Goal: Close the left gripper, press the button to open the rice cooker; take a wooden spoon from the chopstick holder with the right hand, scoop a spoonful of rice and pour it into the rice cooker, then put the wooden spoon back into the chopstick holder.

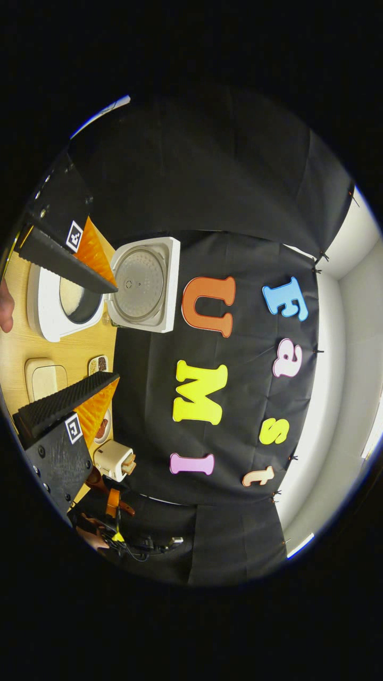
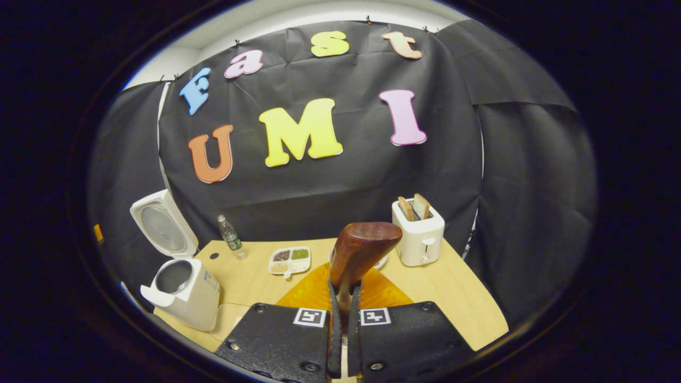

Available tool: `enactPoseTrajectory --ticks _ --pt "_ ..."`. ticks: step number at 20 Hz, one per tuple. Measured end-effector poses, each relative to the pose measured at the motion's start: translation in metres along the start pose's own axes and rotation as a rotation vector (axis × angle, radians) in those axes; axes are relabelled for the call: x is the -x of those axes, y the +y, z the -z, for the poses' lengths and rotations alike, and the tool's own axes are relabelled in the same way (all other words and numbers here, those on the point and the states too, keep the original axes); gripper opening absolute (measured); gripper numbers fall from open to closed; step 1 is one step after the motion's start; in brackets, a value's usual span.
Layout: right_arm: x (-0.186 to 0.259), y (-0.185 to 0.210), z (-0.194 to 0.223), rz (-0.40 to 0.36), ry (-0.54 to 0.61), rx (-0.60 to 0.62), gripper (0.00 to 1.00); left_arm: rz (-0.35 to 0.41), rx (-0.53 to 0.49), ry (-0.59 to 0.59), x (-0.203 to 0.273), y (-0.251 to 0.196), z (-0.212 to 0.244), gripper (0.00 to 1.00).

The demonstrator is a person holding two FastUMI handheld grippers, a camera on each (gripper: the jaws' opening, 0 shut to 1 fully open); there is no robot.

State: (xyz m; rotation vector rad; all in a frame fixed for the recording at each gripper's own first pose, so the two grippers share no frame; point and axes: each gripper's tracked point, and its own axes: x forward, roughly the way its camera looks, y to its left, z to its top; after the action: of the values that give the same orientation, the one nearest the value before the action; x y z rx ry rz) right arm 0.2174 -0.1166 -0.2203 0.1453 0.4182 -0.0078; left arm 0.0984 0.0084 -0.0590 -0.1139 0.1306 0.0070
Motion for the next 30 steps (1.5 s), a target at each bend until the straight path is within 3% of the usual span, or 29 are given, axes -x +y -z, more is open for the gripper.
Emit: enactPoseTrajectory --ticks 9,16,21,22,25,26,30 --pt "-0.058 -0.015 0.086 -0.027 0.132 -0.028 0.1 -0.068 -0.03 0.064 -0.019 0.008 0.003 0.94" --pt "-0.079 -0.015 0.117 -0.036 0.186 -0.055 0.12 -0.078 -0.044 0.108 -0.024 0.016 0.007 0.94" --pt "-0.076 -0.014 0.114 -0.047 0.175 -0.071 0.21 -0.074 -0.042 0.098 -0.027 0.015 -0.001 0.94" --pt "-0.075 -0.015 0.112 -0.044 0.172 -0.067 0.24 -0.069 -0.036 0.091 -0.027 0.014 -0.005 0.94" --pt "-0.068 -0.026 0.102 -0.005 0.154 -0.046 0.71 -0.053 -0.025 0.074 -0.029 0.011 -0.01 0.94" --pt "-0.064 -0.028 0.095 0.005 0.145 -0.046 0.78 -0.049 -0.024 0.068 -0.031 0.009 -0.012 0.94" --pt "-0.04 -0.046 0.066 0.052 0.095 -0.053 0.82 -0.042 -0.011 0.029 -0.037 0.01 -0.028 0.94"
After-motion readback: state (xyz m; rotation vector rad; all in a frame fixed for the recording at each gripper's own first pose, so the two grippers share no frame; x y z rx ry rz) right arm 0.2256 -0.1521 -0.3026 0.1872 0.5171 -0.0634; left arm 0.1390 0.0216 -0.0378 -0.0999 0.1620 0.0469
